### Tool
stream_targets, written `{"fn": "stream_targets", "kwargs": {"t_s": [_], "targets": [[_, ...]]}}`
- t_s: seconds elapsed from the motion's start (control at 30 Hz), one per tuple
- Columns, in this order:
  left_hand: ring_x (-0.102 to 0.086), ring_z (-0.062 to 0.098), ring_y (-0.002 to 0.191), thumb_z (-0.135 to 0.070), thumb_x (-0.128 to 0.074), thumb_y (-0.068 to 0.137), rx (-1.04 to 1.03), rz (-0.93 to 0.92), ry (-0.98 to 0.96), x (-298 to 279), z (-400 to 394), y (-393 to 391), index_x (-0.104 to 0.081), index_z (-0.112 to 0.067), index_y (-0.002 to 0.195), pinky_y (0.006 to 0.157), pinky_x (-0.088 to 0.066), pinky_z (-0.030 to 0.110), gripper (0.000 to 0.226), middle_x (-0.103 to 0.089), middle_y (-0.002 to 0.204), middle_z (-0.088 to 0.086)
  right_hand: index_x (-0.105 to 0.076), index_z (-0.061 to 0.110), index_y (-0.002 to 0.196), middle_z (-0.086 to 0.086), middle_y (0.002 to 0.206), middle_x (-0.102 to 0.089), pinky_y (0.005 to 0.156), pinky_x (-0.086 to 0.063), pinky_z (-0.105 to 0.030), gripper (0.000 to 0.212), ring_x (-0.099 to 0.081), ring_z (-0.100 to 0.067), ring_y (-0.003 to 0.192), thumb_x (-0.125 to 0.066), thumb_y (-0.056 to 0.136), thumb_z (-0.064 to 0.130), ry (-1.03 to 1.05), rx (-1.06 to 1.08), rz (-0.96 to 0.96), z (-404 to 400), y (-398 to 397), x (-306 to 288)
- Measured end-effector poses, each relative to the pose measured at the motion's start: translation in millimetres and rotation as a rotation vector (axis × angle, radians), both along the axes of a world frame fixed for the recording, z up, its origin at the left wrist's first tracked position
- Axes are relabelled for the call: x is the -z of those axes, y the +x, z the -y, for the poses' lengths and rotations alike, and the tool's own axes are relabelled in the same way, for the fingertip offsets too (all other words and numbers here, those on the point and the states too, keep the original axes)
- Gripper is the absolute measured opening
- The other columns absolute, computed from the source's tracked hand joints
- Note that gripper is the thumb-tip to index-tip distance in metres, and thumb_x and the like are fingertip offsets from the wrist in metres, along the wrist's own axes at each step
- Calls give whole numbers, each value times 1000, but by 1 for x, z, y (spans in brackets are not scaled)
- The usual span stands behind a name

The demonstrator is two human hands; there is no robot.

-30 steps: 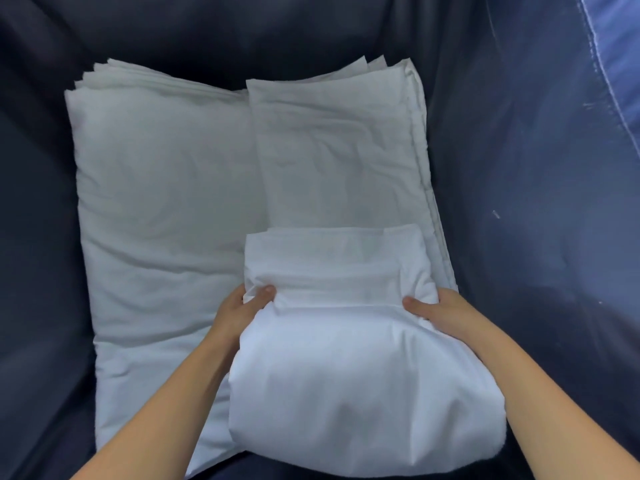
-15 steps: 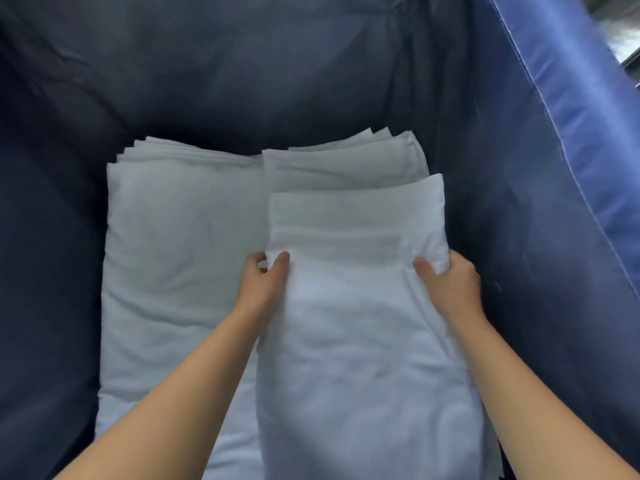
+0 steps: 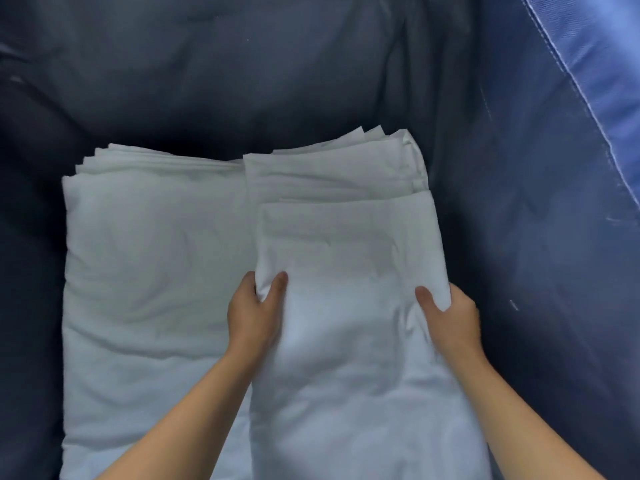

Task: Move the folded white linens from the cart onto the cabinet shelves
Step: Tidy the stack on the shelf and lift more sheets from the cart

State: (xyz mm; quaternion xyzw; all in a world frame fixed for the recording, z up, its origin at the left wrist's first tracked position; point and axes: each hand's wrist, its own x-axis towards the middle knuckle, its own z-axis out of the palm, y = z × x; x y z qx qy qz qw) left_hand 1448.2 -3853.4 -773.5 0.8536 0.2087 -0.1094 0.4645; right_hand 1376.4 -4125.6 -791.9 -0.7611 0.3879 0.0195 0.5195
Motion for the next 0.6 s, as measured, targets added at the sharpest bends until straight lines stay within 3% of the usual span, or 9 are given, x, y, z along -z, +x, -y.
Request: {"fn": "stream_targets", "kwargs": {"t_s": [0.17, 0.4, 0.6], "targets": [[-65, 8, 76, -40, -67, 92, -4, 131, -44, -16, 4, 13, -61, -21, 86, 68, -50, 32, 21, -69, 79, -7, -69, 14, 99, 7, 90, -71, 75, -53, -31, 15, -67, -11, 86, -68, 93, 28, -82, 18, 120, -1, 11, -17], [-68, 19, 81, -45, -68, 91, -67, 134, -56, -27, -5, 37, -62, -21, 88, 79, -56, 49, 25, -70, 83, -4, -71, 19, 103, 10, 91, -72, 77, -57, -35, 24, -68, -13, 87, -68, 91, 40, -146, -47, 154, -2, 46, -33], [-69, 17, 84, -45, -68, 91, -61, 160, -133, -47, 0, 68, -63, -22, 89, 79, -57, 44, 24, -71, 87, -5, -69, 18, 93, 9, 85, -71, 73, -56, -35, 18, -67, -14, 81, -69, 91, 36, -229, -64, 189, 4, 79, -51]]}}
